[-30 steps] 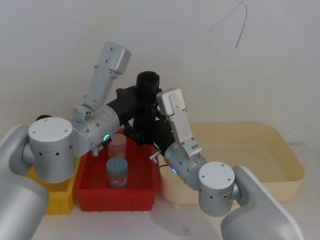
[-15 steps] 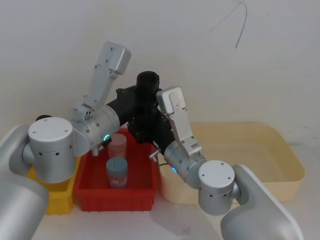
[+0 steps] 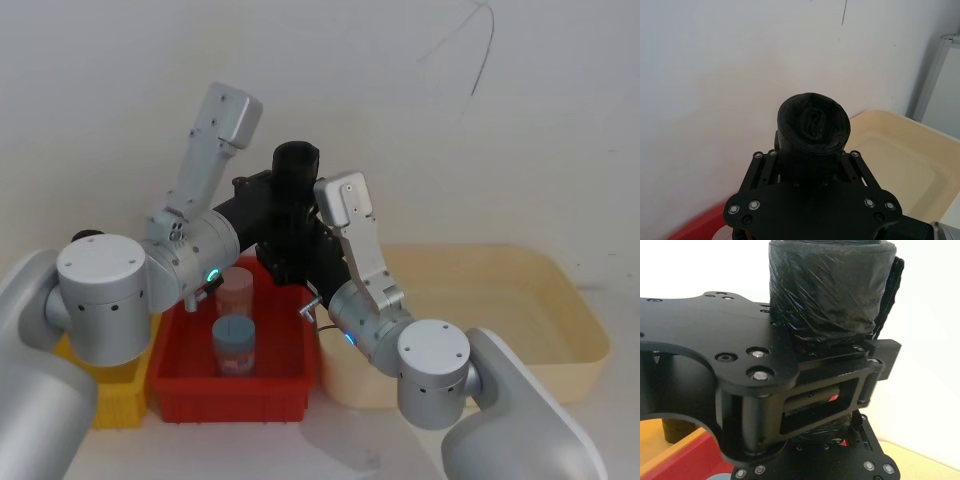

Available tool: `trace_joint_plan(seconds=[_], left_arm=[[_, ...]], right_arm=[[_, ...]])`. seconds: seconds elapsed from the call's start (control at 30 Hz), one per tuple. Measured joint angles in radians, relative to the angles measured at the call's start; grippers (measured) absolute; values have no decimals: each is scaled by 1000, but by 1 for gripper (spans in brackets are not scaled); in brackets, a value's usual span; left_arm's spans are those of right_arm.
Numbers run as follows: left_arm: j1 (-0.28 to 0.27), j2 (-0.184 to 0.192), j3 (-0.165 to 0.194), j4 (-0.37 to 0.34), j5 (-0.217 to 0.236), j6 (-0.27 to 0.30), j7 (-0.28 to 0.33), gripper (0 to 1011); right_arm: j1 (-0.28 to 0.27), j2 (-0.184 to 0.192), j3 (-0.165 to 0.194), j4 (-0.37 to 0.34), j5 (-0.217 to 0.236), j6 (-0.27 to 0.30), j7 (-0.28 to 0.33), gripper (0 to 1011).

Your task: Pick up the garbage bag with the one hand and transfer it to the other hand.

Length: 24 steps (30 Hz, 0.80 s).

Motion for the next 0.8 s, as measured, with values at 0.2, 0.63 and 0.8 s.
trace_joint_plan(seconds=[0.2,0.63,0.8], left_arm=[[0,0,0,0,0,0,0,610],[12,17,-7,-29,-12,10,-8,981],[23,41,-14,-61,-27,24,-27,1001]], right_arm=[[-15,-1,15,-23,7,18,-6,565],[-56,-6,93,-86,33,96,-81,563],[-73,4,134,-111,40,132,-114,563]])
